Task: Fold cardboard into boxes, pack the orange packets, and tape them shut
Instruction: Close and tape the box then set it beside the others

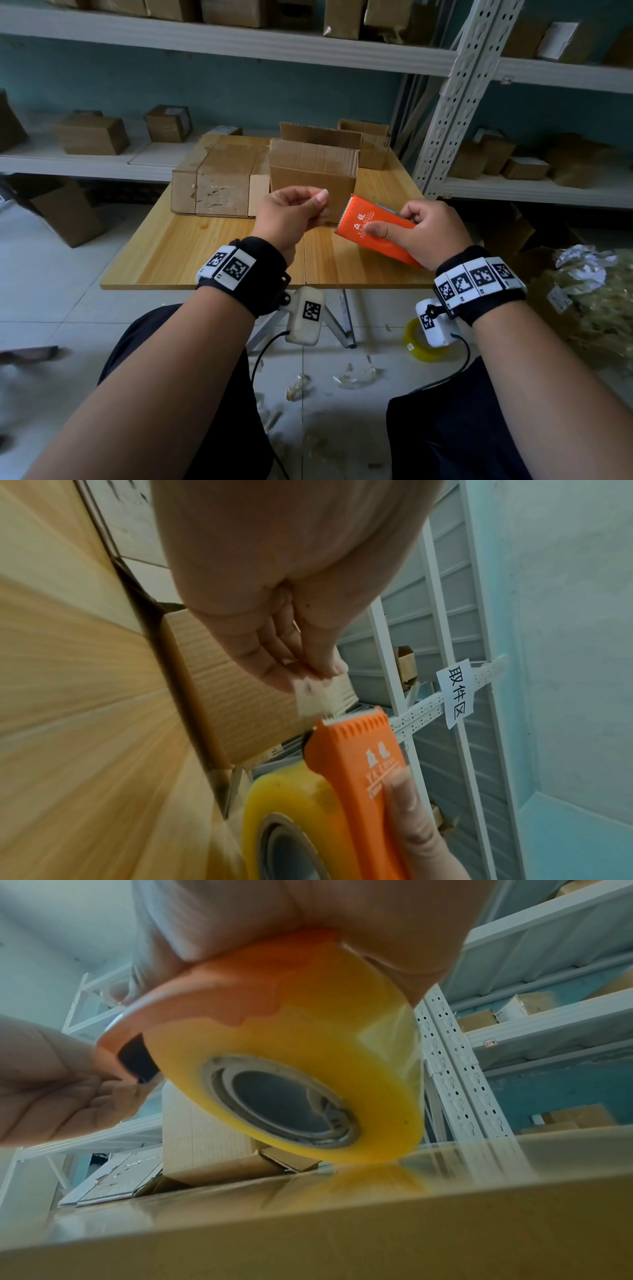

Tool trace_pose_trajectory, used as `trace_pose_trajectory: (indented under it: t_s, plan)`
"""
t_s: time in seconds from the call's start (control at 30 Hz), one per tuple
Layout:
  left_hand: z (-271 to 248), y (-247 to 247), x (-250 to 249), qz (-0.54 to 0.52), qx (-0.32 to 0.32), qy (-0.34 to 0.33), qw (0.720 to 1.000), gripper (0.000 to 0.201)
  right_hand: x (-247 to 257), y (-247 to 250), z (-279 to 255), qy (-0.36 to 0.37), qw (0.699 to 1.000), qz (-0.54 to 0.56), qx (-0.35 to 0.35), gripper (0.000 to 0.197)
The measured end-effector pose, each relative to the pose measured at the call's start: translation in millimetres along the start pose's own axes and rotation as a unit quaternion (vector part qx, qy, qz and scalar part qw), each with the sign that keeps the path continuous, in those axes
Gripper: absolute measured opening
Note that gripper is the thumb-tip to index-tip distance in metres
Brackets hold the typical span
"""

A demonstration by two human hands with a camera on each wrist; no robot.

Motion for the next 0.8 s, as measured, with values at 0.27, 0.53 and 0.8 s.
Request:
trace_pose_trajectory:
  t_s: [0.27,0.53,0.8]
  plan:
    - [-2,16,-7,0.003,-0.003,-0.003,1.000,0.004,1,3,-3,0.002,1.000,0.019,-0.004,0.073]
    - [9,70,-26,0.001,-0.036,-0.012,0.999,0.021,-13,15,-6,-0.006,1.000,0.012,-0.014,0.071]
    - [17,120,-39,0.021,-0.089,-0.028,0.995,0.011,-24,24,-14,-0.014,1.000,-0.010,-0.006,0.069]
Point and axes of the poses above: each hand's wrist, its own z-axis towards the middle knuckle, its own y-axis out of the back of the hand, x = y × z, the point moved 6 cm from there along z, towards the middle knuckle, and after that the axes turned 3 degrees about -y, right-handed, at the moved point
